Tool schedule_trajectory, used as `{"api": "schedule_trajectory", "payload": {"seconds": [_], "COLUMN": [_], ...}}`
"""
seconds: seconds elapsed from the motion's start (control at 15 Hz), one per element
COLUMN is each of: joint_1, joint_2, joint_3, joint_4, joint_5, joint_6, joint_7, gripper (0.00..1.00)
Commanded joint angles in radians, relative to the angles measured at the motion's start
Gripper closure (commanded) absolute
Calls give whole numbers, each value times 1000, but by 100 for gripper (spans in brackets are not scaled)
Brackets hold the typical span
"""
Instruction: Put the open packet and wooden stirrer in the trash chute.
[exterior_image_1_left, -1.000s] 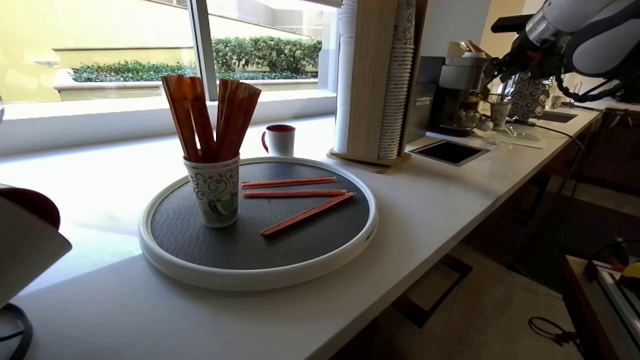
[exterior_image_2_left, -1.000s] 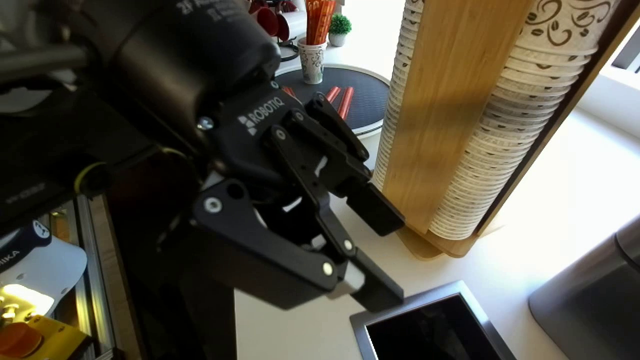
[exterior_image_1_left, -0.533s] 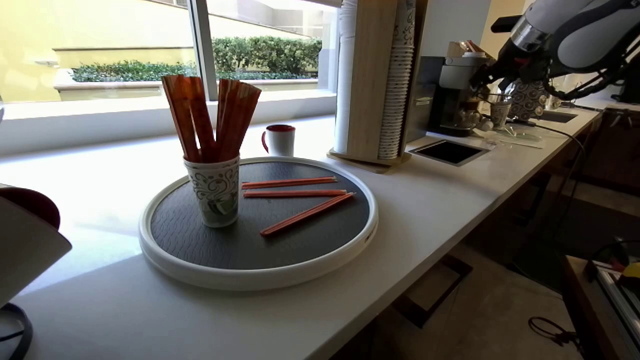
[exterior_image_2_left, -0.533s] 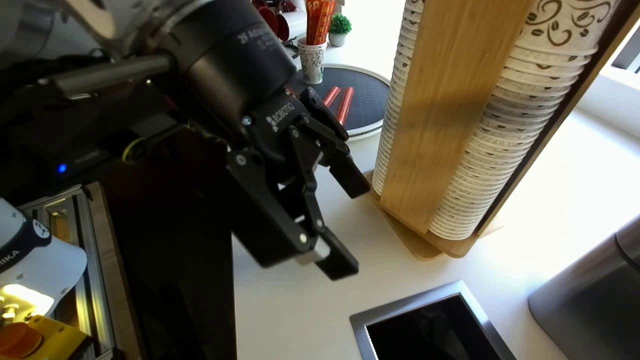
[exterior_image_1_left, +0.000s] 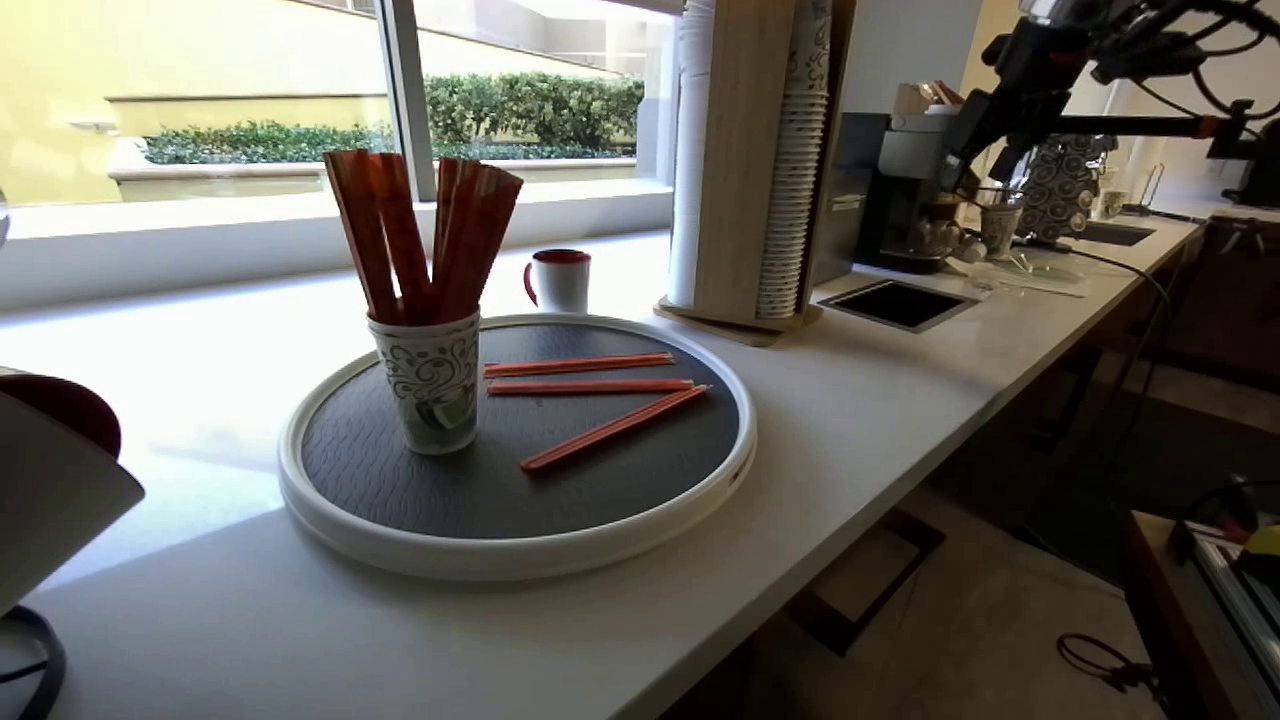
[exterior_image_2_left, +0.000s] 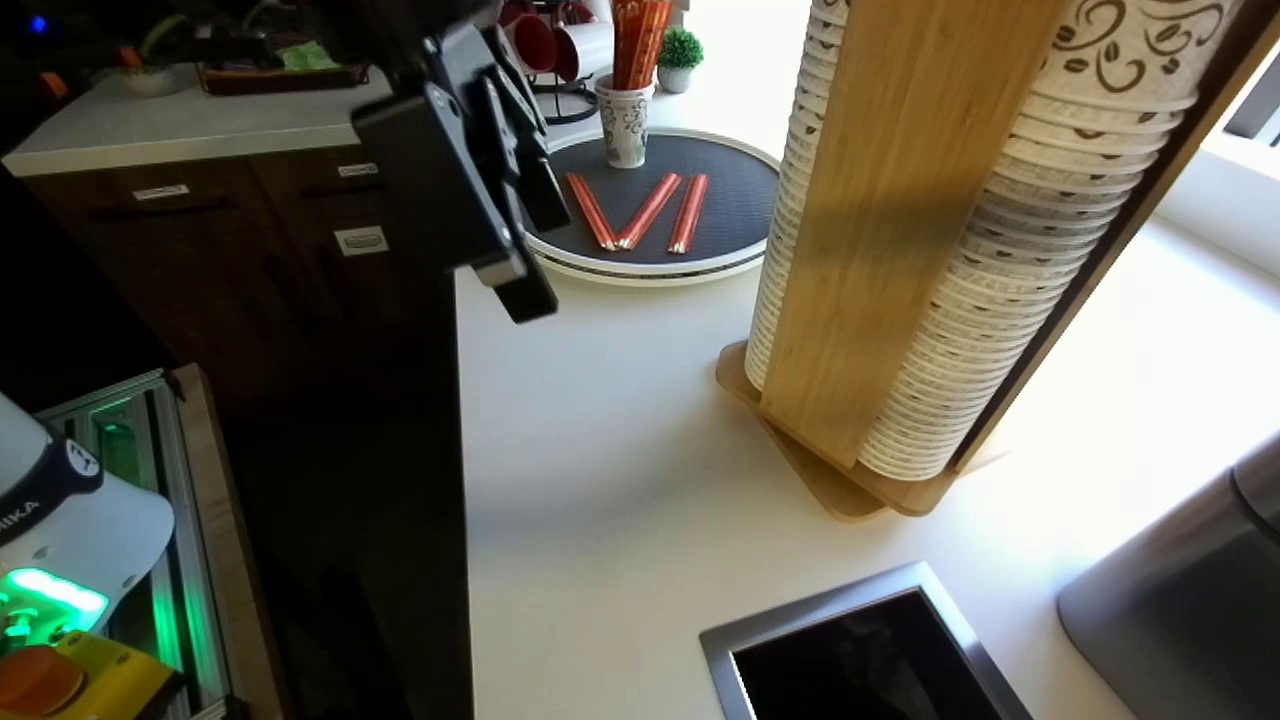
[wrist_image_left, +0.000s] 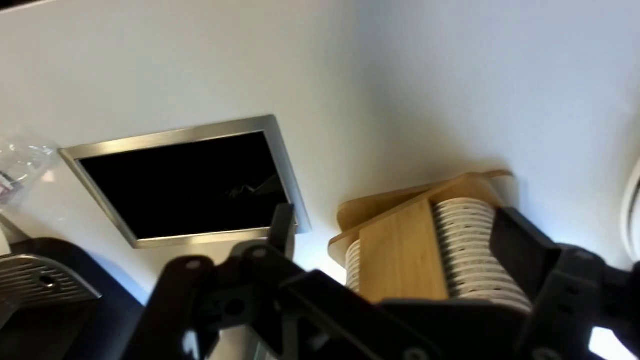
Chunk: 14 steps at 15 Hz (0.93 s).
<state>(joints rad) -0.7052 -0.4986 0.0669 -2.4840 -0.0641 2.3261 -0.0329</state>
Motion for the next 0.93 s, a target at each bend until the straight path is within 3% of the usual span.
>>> {"api": "schedule_trajectory", "payload": {"seconds": [0.0,0.07,0.27,0.4,0.53,0.6,0.87], "joint_1": [193,217,335,398,456,444,480], "joint_2": [-80,-110,-171,-198,-208,-204,-218], "joint_3": [-144,-146,-185,-191,-209,-204,-216], "joint_4": [68,98,221,294,363,315,361], "joint_5": [4,-36,-15,-5,20,-25,-14], "joint_6": [-278,-359,-599,-693,-754,-694,-730], "joint_7": [-51,-9,-19,-31,-45,-4,-14], "gripper": [0,0,0,0,0,0,0]}}
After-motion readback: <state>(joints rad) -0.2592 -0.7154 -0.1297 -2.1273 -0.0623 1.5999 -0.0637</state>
